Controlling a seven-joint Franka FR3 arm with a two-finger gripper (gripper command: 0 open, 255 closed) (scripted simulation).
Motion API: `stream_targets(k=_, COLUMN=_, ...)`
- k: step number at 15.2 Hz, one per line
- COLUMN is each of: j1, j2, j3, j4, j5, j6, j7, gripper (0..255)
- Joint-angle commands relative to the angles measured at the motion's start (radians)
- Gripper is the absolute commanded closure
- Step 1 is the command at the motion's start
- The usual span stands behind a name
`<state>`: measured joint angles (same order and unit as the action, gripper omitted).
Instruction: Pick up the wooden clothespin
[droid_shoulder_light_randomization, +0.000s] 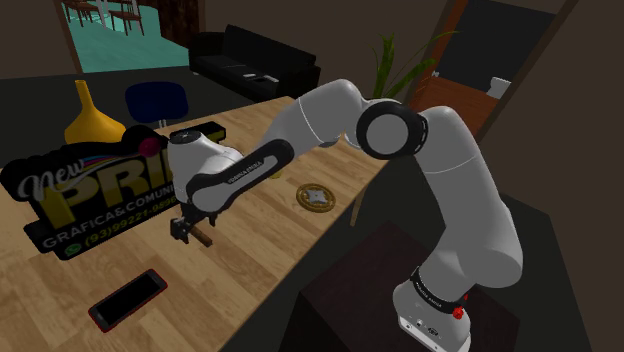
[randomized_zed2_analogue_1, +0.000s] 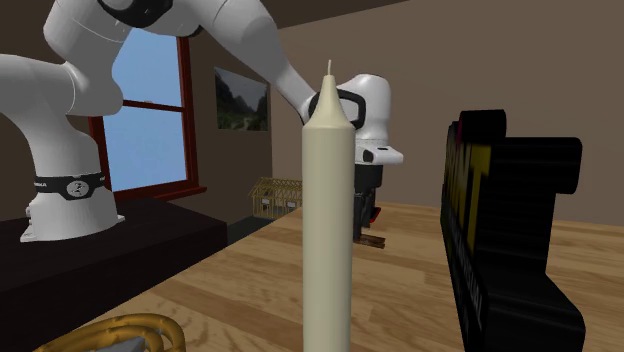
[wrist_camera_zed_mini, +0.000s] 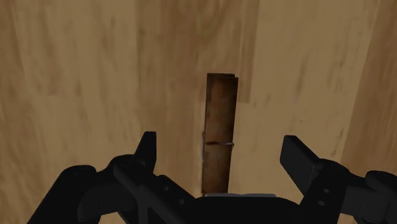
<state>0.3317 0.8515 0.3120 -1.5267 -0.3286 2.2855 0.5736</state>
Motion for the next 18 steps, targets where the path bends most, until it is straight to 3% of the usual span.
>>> stream_targets(k=1, j1=0.003, j2=0.016, j3=-0.005, j4=0.0, j5=-0.005, j6=0.016, j7=0.003, gripper=0)
stream_targets(k=3, j1=0.004, j2=0.022, j3=-0.006, j4=0.002, j5=-0.006, j6=0.02, j7=0.004, gripper=0)
stream_targets(k=4, j1=0.005, j2=0.025, j3=-0.006, j4=0.006, j5=-0.006, j6=0.019, j7=0.004, gripper=255)
stream_targets(k=18, j1=-0.005, j2=-0.027, j3=0.007, j4=-0.012, j5=0.006, j6=-0.015, j7=-0.002, gripper=255)
